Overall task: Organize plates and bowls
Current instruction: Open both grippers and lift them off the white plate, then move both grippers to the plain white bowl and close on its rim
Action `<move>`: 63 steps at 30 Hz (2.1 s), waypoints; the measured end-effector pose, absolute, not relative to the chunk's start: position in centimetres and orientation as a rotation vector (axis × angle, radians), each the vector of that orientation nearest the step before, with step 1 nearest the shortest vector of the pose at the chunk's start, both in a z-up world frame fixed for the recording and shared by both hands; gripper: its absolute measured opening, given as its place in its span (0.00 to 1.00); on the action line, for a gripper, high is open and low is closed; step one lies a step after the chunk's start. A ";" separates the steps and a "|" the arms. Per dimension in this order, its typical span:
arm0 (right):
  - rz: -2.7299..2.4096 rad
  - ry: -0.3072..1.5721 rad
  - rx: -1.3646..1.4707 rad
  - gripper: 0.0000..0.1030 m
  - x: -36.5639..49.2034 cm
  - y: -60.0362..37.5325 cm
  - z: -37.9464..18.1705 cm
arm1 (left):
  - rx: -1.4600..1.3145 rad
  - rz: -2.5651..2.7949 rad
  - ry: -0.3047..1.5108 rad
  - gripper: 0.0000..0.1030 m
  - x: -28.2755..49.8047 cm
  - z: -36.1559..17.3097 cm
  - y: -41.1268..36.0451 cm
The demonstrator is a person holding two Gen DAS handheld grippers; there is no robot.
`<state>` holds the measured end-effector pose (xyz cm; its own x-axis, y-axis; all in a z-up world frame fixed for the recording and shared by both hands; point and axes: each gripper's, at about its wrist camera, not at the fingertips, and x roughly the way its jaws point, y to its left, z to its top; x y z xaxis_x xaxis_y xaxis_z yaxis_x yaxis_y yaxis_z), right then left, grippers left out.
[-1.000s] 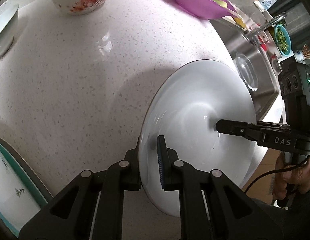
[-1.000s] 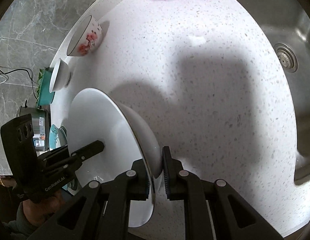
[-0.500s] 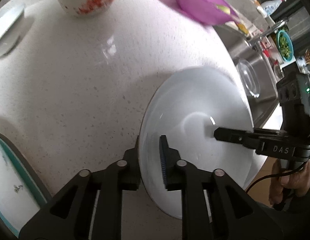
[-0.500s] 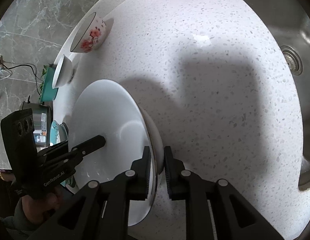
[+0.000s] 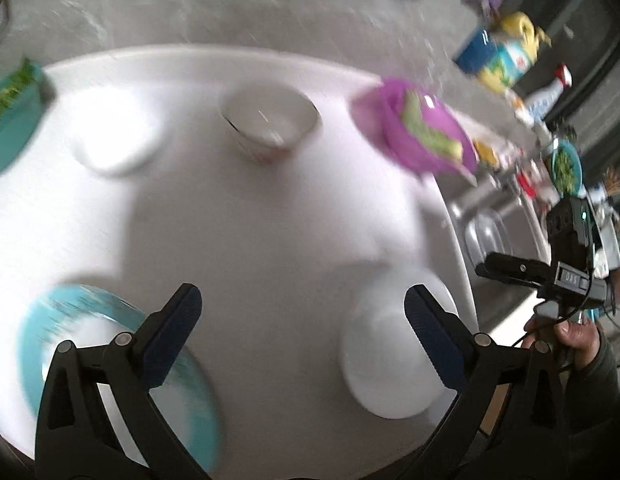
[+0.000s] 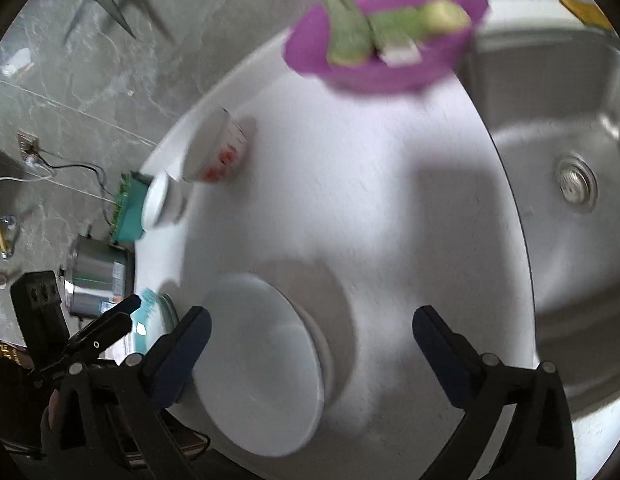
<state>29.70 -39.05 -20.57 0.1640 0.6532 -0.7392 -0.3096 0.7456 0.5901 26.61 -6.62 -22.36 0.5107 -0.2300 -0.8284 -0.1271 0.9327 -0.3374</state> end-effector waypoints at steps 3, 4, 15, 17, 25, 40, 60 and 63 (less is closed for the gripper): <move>0.744 1.168 0.380 1.00 29.9 -37.5 -18.5 | -0.344 -0.027 0.952 1.00 26.8 -20.1 -1.6; 0.763 1.151 0.402 1.00 29.9 -36.4 -17.8 | -0.323 -0.017 0.933 1.00 27.2 -19.6 -0.2; 0.865 1.094 0.316 1.00 31.2 -17.5 -12.8 | -0.282 0.033 1.030 1.00 34.5 -22.0 17.1; 0.820 1.133 0.270 1.00 32.0 -14.2 -13.4 | -0.293 0.015 1.088 1.00 36.4 -23.9 18.1; 0.738 1.255 0.199 0.87 34.1 -6.2 -17.4 | -0.281 -0.063 1.176 0.99 40.1 -29.0 19.7; 0.638 1.335 0.092 0.59 36.4 -0.8 -22.3 | -0.258 -0.056 1.202 0.69 42.1 -34.4 21.5; 0.636 1.363 0.070 0.11 36.6 1.8 -24.3 | -0.210 -0.175 1.208 0.09 42.2 -34.0 16.8; 0.643 1.365 0.075 0.11 36.9 1.3 -24.5 | -0.210 -0.176 1.212 0.09 41.8 -33.8 17.2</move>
